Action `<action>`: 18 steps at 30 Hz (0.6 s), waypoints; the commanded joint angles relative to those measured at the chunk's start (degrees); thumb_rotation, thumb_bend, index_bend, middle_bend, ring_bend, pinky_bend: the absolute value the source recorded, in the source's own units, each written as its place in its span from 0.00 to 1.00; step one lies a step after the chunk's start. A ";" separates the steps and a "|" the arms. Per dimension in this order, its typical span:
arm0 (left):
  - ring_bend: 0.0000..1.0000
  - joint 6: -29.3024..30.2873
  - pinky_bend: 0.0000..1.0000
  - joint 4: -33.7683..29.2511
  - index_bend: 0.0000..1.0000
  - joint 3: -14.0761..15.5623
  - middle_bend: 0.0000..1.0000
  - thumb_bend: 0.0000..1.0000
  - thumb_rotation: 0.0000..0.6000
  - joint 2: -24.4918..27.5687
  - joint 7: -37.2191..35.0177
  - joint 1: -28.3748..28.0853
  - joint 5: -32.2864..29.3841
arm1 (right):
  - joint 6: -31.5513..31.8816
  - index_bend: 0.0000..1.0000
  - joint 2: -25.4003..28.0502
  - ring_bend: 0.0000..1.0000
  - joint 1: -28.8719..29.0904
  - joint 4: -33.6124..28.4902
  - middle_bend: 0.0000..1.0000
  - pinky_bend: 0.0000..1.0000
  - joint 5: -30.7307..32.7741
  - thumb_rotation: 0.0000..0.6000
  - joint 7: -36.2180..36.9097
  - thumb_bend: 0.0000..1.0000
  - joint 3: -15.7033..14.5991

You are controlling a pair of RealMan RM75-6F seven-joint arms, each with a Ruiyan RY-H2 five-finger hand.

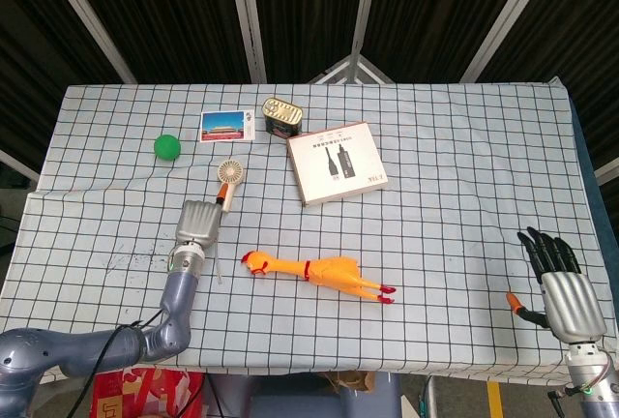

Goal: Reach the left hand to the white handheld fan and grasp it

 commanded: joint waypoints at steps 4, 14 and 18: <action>0.54 5.28 0.66 -3.08 0.00 -0.45 0.74 0.75 1.00 2.39 -6.95 1.55 10.09 | 0.16 0.00 -0.01 0.00 -0.07 0.08 0.00 0.05 -0.14 1.00 -0.12 0.29 -0.05; 0.06 16.87 0.12 -16.55 0.00 3.74 0.12 0.32 1.00 13.24 -17.10 9.49 26.14 | 0.41 0.00 -0.10 0.00 -0.19 0.34 0.00 0.05 -0.27 1.00 -0.71 0.29 -0.12; 0.00 21.93 0.00 -22.50 0.00 8.39 0.01 0.22 1.00 19.59 -22.26 15.71 31.31 | 0.41 0.00 -0.24 0.00 -0.20 0.42 0.00 0.05 -0.31 1.00 -1.52 0.29 -0.19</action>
